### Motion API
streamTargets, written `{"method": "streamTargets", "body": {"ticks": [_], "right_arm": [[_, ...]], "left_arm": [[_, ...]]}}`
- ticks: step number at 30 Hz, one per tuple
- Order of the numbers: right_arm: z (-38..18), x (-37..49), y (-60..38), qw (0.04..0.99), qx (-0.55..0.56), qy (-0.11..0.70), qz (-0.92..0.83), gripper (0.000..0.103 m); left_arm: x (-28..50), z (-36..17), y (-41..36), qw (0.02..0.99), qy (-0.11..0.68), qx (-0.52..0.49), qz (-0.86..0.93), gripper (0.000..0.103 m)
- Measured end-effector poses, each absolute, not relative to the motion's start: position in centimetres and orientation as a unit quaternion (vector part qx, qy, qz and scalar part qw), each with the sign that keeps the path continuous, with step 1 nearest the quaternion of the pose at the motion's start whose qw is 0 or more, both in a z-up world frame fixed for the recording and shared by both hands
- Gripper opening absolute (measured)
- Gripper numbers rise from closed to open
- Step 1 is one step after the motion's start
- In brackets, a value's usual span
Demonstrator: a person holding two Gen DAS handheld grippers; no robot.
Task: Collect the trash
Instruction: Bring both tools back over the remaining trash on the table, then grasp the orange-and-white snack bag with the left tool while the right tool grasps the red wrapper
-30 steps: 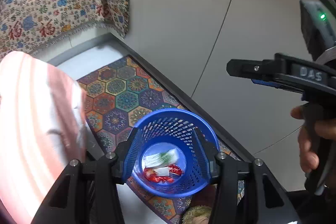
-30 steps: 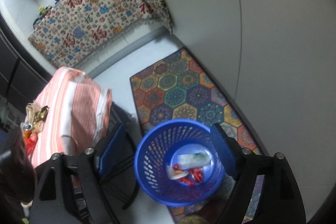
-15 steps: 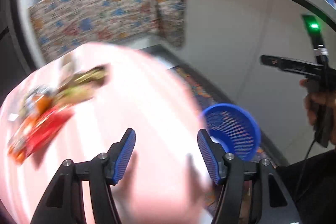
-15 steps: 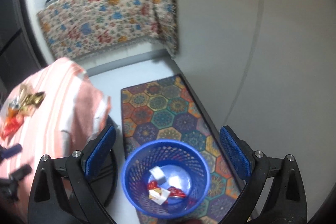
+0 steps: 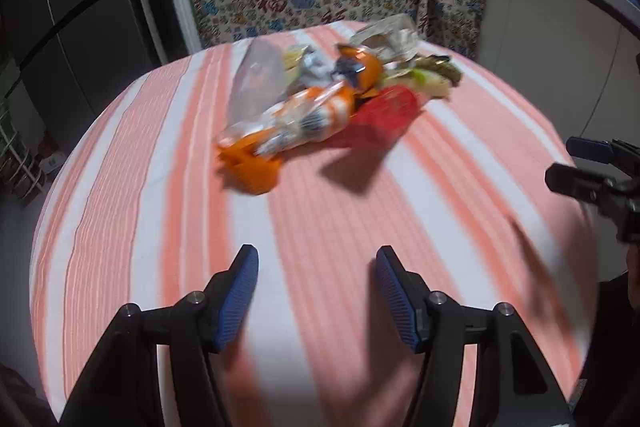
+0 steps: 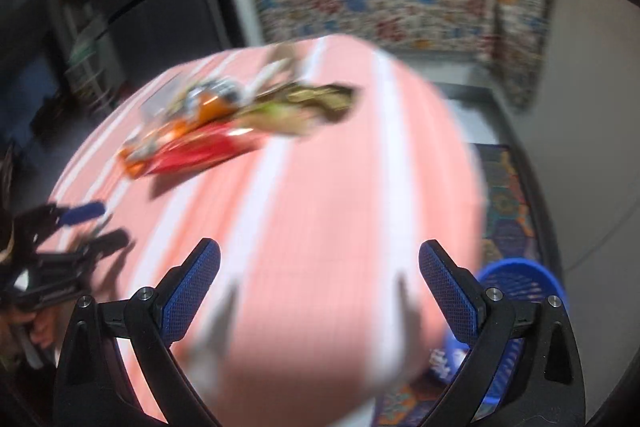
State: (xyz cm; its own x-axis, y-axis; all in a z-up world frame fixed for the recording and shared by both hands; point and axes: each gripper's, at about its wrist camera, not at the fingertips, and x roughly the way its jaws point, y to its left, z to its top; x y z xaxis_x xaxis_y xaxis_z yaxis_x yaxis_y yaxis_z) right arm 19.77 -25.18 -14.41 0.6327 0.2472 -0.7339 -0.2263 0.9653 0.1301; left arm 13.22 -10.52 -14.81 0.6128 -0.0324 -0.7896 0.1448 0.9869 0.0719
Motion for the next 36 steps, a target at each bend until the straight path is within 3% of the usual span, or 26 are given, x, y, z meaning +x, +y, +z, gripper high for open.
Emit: {"method": "streamTargets", "body": {"ticks": [3, 10, 27, 29, 30, 31, 36], "right_arm": [[-15.8, 20.7, -22.2, 0.897, -0.010, 0.420, 0.134, 0.100], [-17.9, 20.9, -19.6, 0.891, -0.048, 0.432, 0.132, 0.101], [-17.8, 20.5, -19.7, 0.890, -0.046, 0.431, 0.139, 0.103], [-17.8, 20.6, -19.7, 0.890, -0.047, 0.431, 0.139, 0.103], [-17.8, 20.6, -19.7, 0.890, -0.047, 0.431, 0.139, 0.103], [-17.8, 20.6, -19.7, 0.890, -0.047, 0.431, 0.139, 0.103], [-17.8, 20.6, -19.7, 0.890, -0.047, 0.431, 0.139, 0.103]], "left_arm": [[13.4, -15.0, -8.6, 0.894, 0.443, 0.034, -0.059, 0.074], [15.4, -14.7, -7.2, 0.890, 0.445, 0.034, -0.090, 0.076], [23.2, -14.4, -7.7, 0.868, 0.422, 0.166, -0.201, 0.076], [23.1, -14.5, -7.8, 0.865, 0.423, 0.162, -0.214, 0.072], [23.0, -14.5, -7.8, 0.865, 0.424, 0.154, -0.220, 0.053], [22.8, -14.6, -7.7, 0.863, 0.429, 0.141, -0.224, 0.044], [18.9, -14.5, -7.3, 0.878, 0.430, 0.107, -0.182, 0.043]]}}
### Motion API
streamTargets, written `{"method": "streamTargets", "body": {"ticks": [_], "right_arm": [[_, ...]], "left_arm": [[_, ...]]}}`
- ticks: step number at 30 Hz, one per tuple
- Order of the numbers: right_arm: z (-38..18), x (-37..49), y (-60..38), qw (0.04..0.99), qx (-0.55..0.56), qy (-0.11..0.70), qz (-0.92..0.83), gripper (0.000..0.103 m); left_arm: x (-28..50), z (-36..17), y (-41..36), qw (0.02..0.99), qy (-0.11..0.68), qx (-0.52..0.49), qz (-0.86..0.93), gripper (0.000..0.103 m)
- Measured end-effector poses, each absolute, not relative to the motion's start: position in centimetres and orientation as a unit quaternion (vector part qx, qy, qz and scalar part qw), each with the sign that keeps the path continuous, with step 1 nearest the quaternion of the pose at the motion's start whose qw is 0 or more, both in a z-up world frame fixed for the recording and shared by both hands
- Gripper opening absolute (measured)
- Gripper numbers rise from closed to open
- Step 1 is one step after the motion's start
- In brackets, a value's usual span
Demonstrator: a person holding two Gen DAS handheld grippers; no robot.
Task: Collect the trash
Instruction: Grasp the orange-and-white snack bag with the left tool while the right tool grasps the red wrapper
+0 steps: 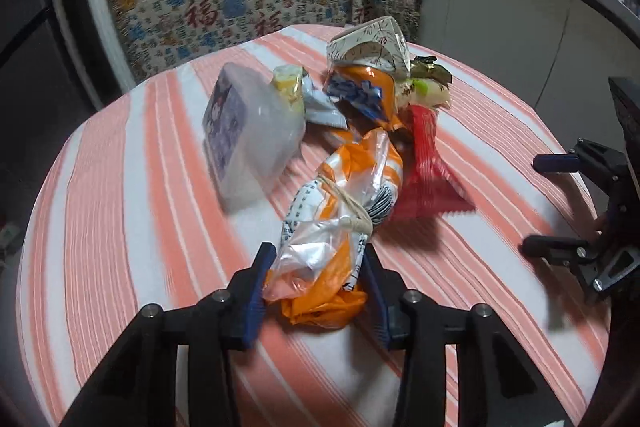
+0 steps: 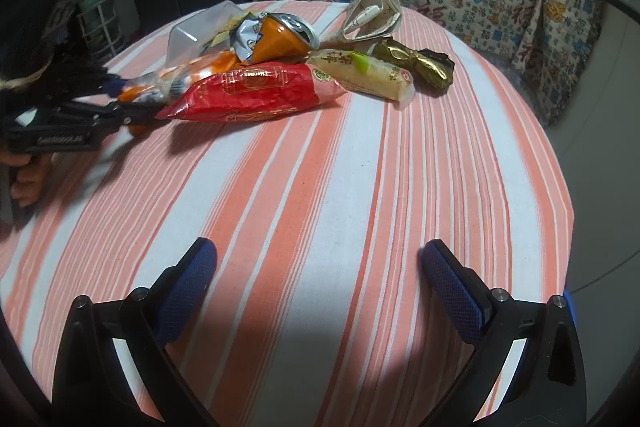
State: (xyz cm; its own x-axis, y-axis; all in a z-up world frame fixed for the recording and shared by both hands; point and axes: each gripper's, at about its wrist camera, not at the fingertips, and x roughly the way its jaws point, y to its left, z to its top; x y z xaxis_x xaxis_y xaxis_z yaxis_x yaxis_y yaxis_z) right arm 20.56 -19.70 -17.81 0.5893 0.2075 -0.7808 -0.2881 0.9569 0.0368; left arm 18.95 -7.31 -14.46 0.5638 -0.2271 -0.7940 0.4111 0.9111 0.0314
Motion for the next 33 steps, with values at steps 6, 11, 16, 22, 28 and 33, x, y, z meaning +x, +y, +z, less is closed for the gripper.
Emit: {"method": "streamTargets", "body": {"ticks": [6, 11, 16, 22, 28, 33], "right_arm": [[-17.8, 20.6, -19.7, 0.890, -0.047, 0.431, 0.139, 0.103], [-17.8, 20.5, -19.7, 0.891, -0.047, 0.430, 0.139, 0.103], [-17.6, 20.6, -19.7, 0.891, -0.046, 0.429, 0.141, 0.103], [-17.5, 20.6, -19.6, 0.891, -0.047, 0.428, 0.142, 0.103], [-17.5, 20.5, -19.6, 0.891, -0.047, 0.428, 0.142, 0.103], [-17.5, 20.6, -19.7, 0.891, -0.046, 0.428, 0.142, 0.103]], "left_arm": [[13.0, -14.3, -7.6, 0.875, 0.461, 0.056, -0.137, 0.049], [11.5, -14.0, -8.7, 0.862, 0.471, 0.043, -0.183, 0.057], [12.9, -13.7, -8.8, 0.870, 0.462, 0.048, -0.162, 0.067], [14.9, -14.4, -10.2, 0.876, 0.453, 0.072, -0.147, 0.068], [14.7, -14.3, -9.7, 0.884, 0.437, 0.063, -0.153, 0.046], [14.1, -13.3, -6.8, 0.905, 0.421, 0.001, -0.060, 0.046]]}}
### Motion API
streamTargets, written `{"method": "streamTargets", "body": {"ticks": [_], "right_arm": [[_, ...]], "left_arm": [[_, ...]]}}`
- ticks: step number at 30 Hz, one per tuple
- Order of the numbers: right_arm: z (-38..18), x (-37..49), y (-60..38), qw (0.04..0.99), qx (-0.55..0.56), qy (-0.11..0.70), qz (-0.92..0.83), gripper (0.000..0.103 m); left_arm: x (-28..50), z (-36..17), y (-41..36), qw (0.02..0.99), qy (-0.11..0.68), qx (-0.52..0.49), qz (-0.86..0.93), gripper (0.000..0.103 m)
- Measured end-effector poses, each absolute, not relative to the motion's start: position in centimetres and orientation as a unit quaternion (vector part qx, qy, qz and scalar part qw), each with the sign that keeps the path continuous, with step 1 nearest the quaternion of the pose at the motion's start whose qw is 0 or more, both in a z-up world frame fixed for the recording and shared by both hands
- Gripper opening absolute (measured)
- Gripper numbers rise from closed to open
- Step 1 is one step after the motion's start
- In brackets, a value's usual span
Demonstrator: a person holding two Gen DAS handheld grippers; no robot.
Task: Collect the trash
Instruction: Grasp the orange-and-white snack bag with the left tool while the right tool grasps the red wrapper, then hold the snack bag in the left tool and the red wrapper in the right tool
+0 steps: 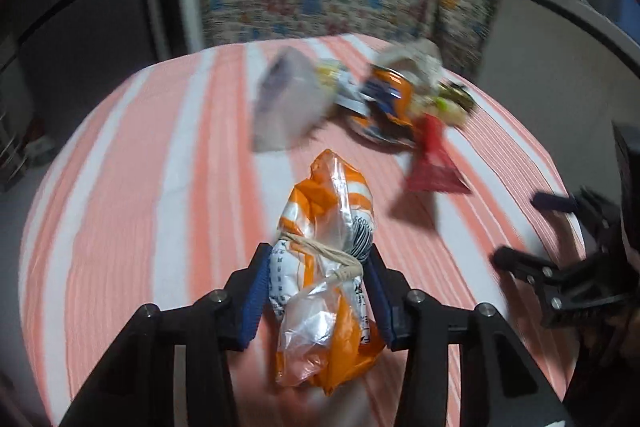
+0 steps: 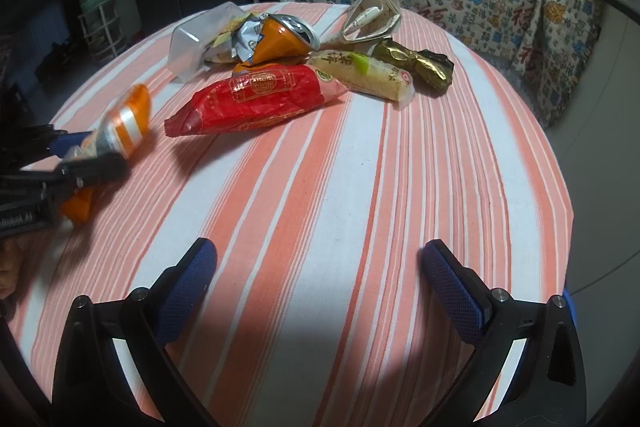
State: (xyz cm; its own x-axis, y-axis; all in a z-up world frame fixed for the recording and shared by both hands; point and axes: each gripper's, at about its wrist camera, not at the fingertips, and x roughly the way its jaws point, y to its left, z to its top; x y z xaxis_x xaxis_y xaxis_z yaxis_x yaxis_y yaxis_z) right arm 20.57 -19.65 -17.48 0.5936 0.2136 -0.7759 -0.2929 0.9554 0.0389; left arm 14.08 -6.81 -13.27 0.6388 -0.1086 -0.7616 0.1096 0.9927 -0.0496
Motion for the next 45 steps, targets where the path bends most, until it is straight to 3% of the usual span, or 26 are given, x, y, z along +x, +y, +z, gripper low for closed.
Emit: {"method": "streamTargets", "body": {"ticks": [5, 6, 13, 19, 20, 22, 23, 24, 29, 31, 32, 33, 35, 39, 45], "right_arm": [[-17.3, 20.5, -20.3, 0.889, -0.025, 0.429, 0.156, 0.103], [-17.0, 20.7, -20.5, 0.887, -0.009, 0.433, 0.159, 0.102], [-13.2, 25.8, -19.3, 0.870, 0.120, 0.451, 0.161, 0.102], [-15.5, 29.6, -14.0, 0.862, 0.048, 0.493, 0.113, 0.101], [-15.9, 29.3, -14.2, 0.863, 0.043, 0.492, 0.107, 0.093], [-16.1, 28.2, -15.6, 0.874, 0.033, 0.475, 0.095, 0.065], [-16.0, 27.3, -16.5, 0.879, 0.023, 0.468, 0.092, 0.038], [-16.1, 26.4, -17.4, 0.880, 0.020, 0.465, 0.095, 0.030], [-16.6, 22.3, -19.8, 0.887, -0.014, 0.439, 0.139, 0.033], [-16.8, 21.7, -19.3, 0.890, -0.029, 0.428, 0.155, 0.050], [-16.9, 21.9, -19.1, 0.889, -0.028, 0.428, 0.158, 0.067], [-17.0, 22.1, -18.8, 0.889, -0.027, 0.428, 0.160, 0.077], [-17.5, 22.1, -17.4, 0.890, -0.058, 0.426, 0.154, 0.087], [-17.8, 22.5, -17.6, 0.890, -0.049, 0.430, 0.145, 0.093], [-17.9, 22.2, -17.8, 0.891, -0.050, 0.429, 0.143, 0.093]], "left_arm": [[13.6, -13.8, -5.5, 0.902, 0.431, -0.022, -0.013, 0.058], [13.6, -14.3, -5.6, 0.897, 0.441, -0.021, -0.012, 0.063], [13.6, -15.1, -6.4, 0.896, 0.444, 0.003, 0.000, 0.077], [13.9, -15.2, -6.3, 0.895, 0.445, -0.001, 0.000, 0.079], [13.8, -15.2, -6.3, 0.896, 0.445, -0.001, 0.000, 0.079], [13.9, -15.1, -6.3, 0.896, 0.445, -0.001, 0.000, 0.079], [13.9, -15.1, -6.3, 0.896, 0.445, 0.000, 0.000, 0.079], [13.9, -15.1, -6.3, 0.896, 0.445, -0.001, 0.000, 0.079], [13.9, -15.1, -6.3, 0.896, 0.445, -0.001, 0.000, 0.080], [13.8, -15.1, -6.3, 0.896, 0.445, -0.002, -0.001, 0.080], [13.9, -15.2, -6.4, 0.896, 0.445, -0.001, -0.001, 0.080], [13.8, -15.2, -6.3, 0.896, 0.445, -0.002, -0.001, 0.080], [13.9, -15.2, -6.3, 0.896, 0.445, -0.001, -0.001, 0.080], [13.8, -15.2, -6.4, 0.896, 0.445, -0.001, 0.000, 0.080], [13.8, -15.2, -6.4, 0.896, 0.445, -0.002, 0.000, 0.081]]}}
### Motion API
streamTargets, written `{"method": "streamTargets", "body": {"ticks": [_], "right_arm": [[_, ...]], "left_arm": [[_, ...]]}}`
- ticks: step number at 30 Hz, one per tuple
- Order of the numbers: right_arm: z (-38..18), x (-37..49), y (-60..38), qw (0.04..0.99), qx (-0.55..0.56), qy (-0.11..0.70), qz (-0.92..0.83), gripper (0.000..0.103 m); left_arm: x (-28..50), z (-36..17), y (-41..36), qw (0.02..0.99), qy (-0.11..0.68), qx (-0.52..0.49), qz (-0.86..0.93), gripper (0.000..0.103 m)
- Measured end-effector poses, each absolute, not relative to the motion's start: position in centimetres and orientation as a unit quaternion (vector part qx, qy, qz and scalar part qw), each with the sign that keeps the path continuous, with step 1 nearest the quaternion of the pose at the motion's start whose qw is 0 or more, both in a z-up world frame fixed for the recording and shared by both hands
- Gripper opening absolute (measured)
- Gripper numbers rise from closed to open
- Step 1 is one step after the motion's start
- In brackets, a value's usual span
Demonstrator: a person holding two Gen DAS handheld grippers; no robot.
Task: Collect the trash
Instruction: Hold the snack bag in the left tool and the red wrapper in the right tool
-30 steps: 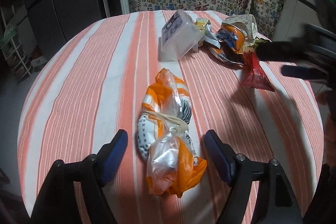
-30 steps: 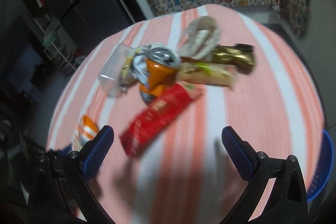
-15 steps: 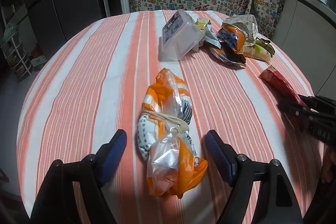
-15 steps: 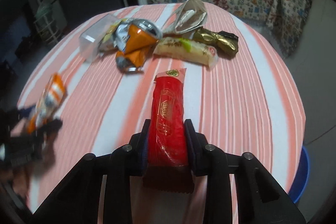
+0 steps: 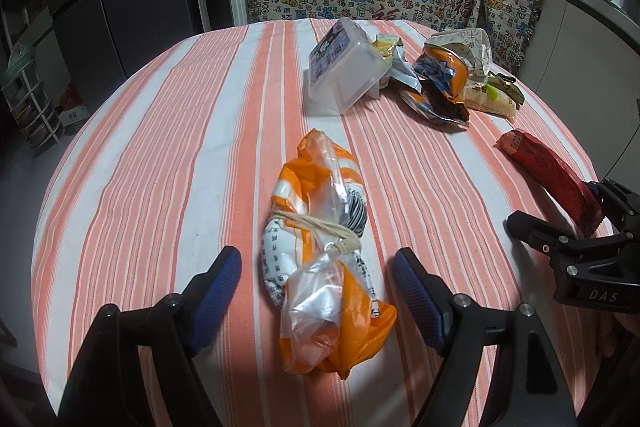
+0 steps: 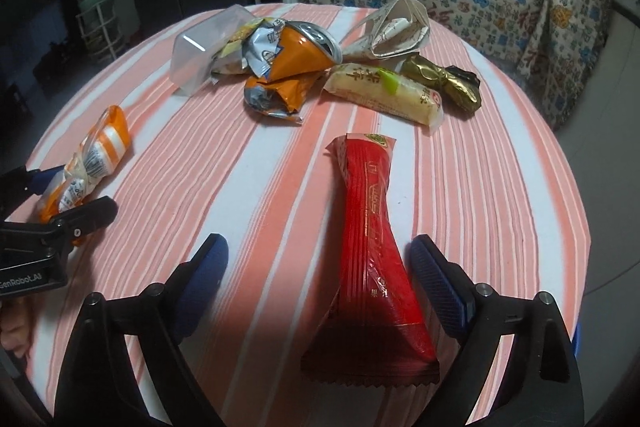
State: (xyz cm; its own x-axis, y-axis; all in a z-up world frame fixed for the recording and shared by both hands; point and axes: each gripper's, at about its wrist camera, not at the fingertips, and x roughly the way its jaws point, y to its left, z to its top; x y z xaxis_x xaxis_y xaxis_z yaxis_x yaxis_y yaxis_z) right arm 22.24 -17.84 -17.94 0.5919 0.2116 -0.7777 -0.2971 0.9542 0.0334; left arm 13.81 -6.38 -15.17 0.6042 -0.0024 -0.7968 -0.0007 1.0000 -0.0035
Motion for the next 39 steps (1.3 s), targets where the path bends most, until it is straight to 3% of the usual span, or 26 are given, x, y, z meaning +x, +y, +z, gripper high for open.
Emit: {"method": "streamTargets", "body": {"ticks": [30, 34, 39], "right_arm": [[-17.9, 22.0, -18.1, 0.893, -0.043, 0.428, 0.132, 0.093], [-17.5, 22.3, -19.2, 0.880, -0.014, 0.441, 0.173, 0.097], [-13.7, 24.4, -22.9, 0.849, 0.038, 0.496, 0.180, 0.089]], "left_arm": [[13.7, -15.3, -5.9, 0.896, 0.444, 0.001, -0.003, 0.082], [14.0, -14.7, -5.6, 0.888, 0.459, 0.000, -0.029, 0.080], [13.4, -11.6, -4.0, 0.883, 0.454, -0.037, -0.110, 0.080]]}}
